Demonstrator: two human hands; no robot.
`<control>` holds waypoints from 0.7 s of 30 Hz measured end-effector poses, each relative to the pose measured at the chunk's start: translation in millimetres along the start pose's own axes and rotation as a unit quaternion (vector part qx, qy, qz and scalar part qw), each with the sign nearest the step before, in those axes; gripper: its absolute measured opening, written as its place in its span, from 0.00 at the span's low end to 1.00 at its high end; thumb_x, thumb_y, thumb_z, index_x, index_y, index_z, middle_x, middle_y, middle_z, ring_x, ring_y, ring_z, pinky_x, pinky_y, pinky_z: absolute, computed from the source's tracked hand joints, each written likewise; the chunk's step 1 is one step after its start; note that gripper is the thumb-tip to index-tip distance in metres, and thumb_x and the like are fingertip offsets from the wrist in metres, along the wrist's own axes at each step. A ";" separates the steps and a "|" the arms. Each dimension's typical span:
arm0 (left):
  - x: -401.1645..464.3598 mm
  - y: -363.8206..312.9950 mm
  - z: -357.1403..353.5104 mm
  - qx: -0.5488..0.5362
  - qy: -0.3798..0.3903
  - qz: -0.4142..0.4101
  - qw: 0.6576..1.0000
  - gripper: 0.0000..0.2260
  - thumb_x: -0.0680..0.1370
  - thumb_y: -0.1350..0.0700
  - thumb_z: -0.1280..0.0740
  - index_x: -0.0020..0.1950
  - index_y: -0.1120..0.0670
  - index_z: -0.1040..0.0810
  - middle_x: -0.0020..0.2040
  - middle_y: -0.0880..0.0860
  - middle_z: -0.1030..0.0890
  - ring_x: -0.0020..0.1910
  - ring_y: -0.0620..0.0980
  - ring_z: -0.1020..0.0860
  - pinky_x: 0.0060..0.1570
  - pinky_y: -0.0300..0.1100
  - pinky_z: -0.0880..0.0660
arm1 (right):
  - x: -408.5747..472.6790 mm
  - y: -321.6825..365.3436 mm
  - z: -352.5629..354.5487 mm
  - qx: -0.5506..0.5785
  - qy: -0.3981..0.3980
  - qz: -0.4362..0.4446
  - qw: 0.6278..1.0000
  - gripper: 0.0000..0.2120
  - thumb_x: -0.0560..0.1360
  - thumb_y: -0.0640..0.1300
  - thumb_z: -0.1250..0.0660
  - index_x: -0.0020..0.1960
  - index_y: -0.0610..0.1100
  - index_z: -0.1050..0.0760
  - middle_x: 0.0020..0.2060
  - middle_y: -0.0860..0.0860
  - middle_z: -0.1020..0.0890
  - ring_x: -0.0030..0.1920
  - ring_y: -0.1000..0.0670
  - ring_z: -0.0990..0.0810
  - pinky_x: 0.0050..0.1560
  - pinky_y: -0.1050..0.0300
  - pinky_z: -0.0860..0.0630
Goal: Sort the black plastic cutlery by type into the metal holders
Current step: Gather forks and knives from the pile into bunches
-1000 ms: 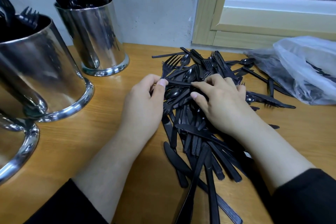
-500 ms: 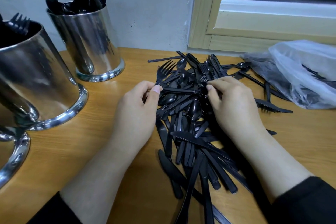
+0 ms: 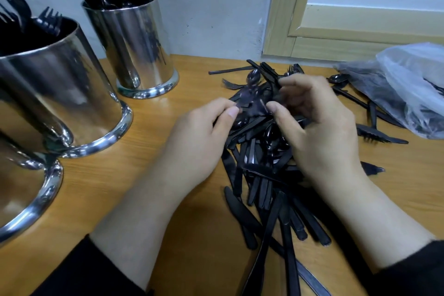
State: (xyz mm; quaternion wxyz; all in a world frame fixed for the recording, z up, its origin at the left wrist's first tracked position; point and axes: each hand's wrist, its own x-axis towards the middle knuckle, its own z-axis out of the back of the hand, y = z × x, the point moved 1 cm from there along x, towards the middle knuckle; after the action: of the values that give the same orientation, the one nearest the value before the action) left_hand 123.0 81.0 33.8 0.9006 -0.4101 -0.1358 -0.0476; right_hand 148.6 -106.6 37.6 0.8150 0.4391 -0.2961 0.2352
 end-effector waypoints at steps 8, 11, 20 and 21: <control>10.6 17.5 14.3 -0.190 -0.114 0.140 0.965 0.10 0.86 0.50 0.38 0.49 0.54 0.23 0.33 0.47 0.21 0.26 0.44 0.31 0.25 0.39 0.33 | -12.8 -10.6 -25.1 -0.162 0.301 0.099 0.934 0.10 0.81 0.47 0.38 0.57 0.51 0.20 0.65 0.55 0.23 0.69 0.50 0.28 0.68 0.45 0.32; 10.7 17.2 13.0 -0.181 -0.118 0.137 0.967 0.10 0.86 0.48 0.39 0.52 0.53 0.24 0.33 0.49 0.24 0.28 0.47 0.32 0.29 0.44 0.34 | -20.5 -20.7 -33.0 -0.164 0.327 0.081 0.927 0.15 0.81 0.51 0.43 0.56 0.53 0.18 0.69 0.57 0.24 0.75 0.52 0.32 0.74 0.42 0.40; 11.6 17.0 13.2 -0.171 -0.154 0.123 0.965 0.13 0.85 0.48 0.38 0.54 0.57 0.22 0.36 0.51 0.26 0.31 0.49 0.31 0.32 0.47 0.34 | -20.8 -23.3 -34.1 -0.174 0.301 0.078 0.934 0.15 0.79 0.47 0.40 0.60 0.53 0.19 0.62 0.58 0.22 0.68 0.53 0.28 0.74 0.40 0.43; 11.3 16.4 13.2 -0.172 -0.154 0.121 0.965 0.13 0.85 0.48 0.38 0.54 0.57 0.21 0.36 0.51 0.26 0.31 0.49 0.31 0.31 0.46 0.34 | -20.5 -24.0 -33.9 -0.173 0.307 0.075 0.933 0.15 0.79 0.46 0.40 0.60 0.53 0.19 0.62 0.58 0.22 0.68 0.53 0.28 0.75 0.40 0.44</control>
State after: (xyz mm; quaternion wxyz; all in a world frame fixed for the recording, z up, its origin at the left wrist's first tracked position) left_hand 134.4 102.0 33.4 0.7836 -0.5750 -0.2120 0.1022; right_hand 158.8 -92.2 -5.2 0.9093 0.1745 -0.0998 0.3644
